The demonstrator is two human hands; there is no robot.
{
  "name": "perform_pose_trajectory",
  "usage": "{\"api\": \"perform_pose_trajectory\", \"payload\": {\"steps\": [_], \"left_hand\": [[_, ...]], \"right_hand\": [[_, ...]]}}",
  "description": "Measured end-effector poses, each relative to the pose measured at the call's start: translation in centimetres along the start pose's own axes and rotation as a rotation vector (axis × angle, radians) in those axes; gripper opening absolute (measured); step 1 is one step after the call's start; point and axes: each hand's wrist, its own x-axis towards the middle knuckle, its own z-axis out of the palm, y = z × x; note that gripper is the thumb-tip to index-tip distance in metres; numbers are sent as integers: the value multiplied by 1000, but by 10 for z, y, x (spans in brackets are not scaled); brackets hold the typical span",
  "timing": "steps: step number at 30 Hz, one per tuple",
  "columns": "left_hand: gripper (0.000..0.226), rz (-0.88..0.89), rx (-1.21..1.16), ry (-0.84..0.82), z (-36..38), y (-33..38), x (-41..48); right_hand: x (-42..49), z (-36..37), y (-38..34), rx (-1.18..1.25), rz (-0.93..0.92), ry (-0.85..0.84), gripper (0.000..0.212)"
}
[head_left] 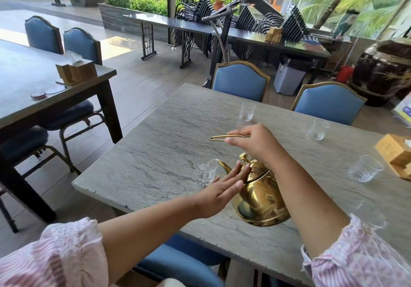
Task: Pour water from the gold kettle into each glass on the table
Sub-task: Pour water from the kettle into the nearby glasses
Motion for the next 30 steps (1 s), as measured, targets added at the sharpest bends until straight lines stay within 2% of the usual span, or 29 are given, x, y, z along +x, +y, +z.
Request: {"api": "perform_pose_trajectory", "payload": {"steps": [6, 8, 10, 12, 15, 18, 21, 30], "left_hand": [[45, -39, 131, -54, -2, -12, -1], [46, -25, 141, -63, -4, -14, -2], [48, -19, 126, -66, -4, -15, -4], [53, -22, 109, -67, -6, -15, -6], [58, -7, 127, -65, -7, -10, -12], [55, 2, 152, -30, -9, -3, -21], [56, 30, 155, 57, -9, 5, -32], [54, 21, 229, 312, -30, 25, -70]], "right_hand": [[-8, 12, 15, 84, 81, 81, 36], [-16, 14, 20, 101, 116, 126, 31], [-25, 17, 24, 151, 143, 194, 40], [-33, 21, 27, 269, 165, 274, 47], [-46, 25, 28, 477, 207, 362, 44], [-59, 29, 28, 621, 198, 416, 32], [-70, 26, 19, 697, 167, 422, 32], [-73, 20, -40, 740, 28, 291, 37]]}}
